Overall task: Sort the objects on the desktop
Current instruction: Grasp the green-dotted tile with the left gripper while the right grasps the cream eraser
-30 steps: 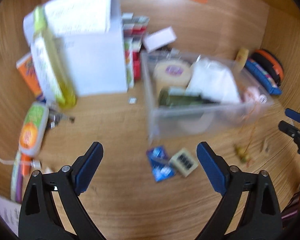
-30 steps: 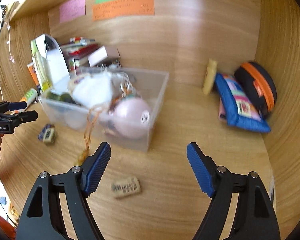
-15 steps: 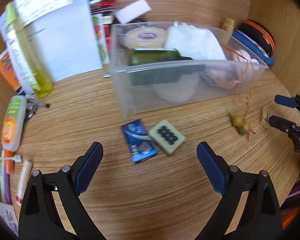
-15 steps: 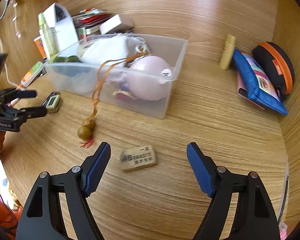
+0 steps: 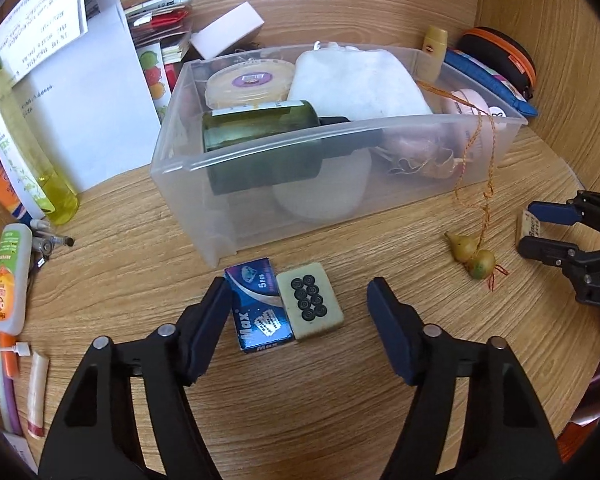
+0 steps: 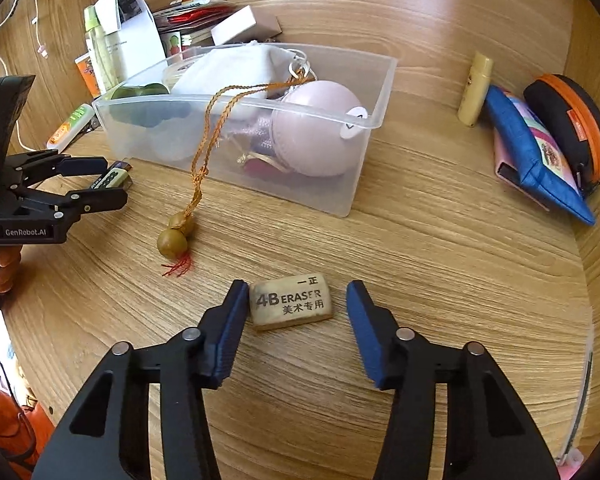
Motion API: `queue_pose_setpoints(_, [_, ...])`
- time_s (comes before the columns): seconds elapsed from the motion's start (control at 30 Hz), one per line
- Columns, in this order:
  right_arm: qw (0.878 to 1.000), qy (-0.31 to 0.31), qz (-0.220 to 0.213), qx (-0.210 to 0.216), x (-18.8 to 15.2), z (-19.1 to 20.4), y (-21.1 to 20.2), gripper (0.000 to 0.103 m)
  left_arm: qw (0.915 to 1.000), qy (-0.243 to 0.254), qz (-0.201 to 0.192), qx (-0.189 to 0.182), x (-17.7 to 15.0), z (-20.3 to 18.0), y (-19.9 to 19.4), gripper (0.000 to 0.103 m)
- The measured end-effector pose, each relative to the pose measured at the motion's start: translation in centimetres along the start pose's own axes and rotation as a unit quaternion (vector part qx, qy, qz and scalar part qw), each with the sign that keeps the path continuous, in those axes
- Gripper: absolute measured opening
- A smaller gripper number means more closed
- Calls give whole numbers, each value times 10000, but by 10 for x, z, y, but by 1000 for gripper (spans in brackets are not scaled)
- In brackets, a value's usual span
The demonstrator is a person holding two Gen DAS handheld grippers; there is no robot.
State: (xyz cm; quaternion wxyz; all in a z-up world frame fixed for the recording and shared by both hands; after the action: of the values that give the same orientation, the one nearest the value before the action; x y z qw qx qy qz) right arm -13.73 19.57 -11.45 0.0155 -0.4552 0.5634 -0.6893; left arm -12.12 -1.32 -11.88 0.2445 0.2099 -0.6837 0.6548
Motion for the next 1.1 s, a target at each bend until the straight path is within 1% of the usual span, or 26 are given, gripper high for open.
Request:
queue_pose_setpoints(0.03, [10000,-25,-15,7,1,1,0,40,10000,30,-6,16,0,0,0,62])
queue_pose_setpoints(0.07, [10000,-46,-26,8,1,2,0,37,10000,44,-21,38,0,0,0,58])
queue_pose_setpoints(0.1, [10000,-60,-36,-3,1,3,0,37,10000,42,-43,58,0,1,-1,53])
queue_pose_setpoints(0.17, [10000,-62,-57,-13,1,3,-1,37,10000,-2,-59,28,1,3,-2,50])
queue_pose_setpoints(0.27, [10000,-43,-87,-17,1,1,-3,37,9999,-98,-72,4,0,7,-5,49])
queue_pose_setpoints(0.3, [9999,-33,-95,-23,1,0,-3,37,9999,-115,-93,4,0,8,-6,42])
queue_pose_setpoints(0.37, [9999,0,-124,-19,2,-2,-6,37,9999,-113,-96,-24,-2,8,-10,35])
queue_pose_setpoints(0.47, [9998,49,-174,-25,3,-4,-9,37,9999,-128,-105,0,-6,8,-13,34])
queue_pose_setpoints(0.53, [9998,77,-188,-29,3,-5,-10,37,9998,-135,-107,-19,-7,8,-14,32])
queue_pose_setpoints(0.63, [9997,108,-221,-5,4,-6,-11,37,9999,-96,-107,-33,-7,5,-14,25])
queue_pose_setpoints(0.73, [9995,143,-269,14,5,-6,-13,37,10000,29,-86,-13,-5,-3,-12,24])
queue_pose_setpoints(0.87, [9990,192,-396,11,8,-7,-20,37,9999,-17,-109,-41,-4,-4,-13,24])
queue_pose_setpoints(0.97, [9985,189,-506,-4,13,-7,-27,37,9996,-103,-241,-88,1,-3,-22,24])
queue_pose_setpoints(1.1, [9976,179,-666,-19,24,-9,-35,37,9983,-183,-546,-106,10,-3,-40,24])
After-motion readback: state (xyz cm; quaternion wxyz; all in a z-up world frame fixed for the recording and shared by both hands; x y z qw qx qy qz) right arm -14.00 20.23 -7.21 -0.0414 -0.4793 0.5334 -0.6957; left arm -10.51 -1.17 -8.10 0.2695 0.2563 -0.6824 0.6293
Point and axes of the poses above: each gripper's, at about its wrist camera, not at the fingertips, and y roughly the way its jaws point, z to its left, x to its top, the point moved 7 cm from there along y, roughly the way its jaws point, and after that the axes turned 5 degrees about -y, right-handed, at the moved point
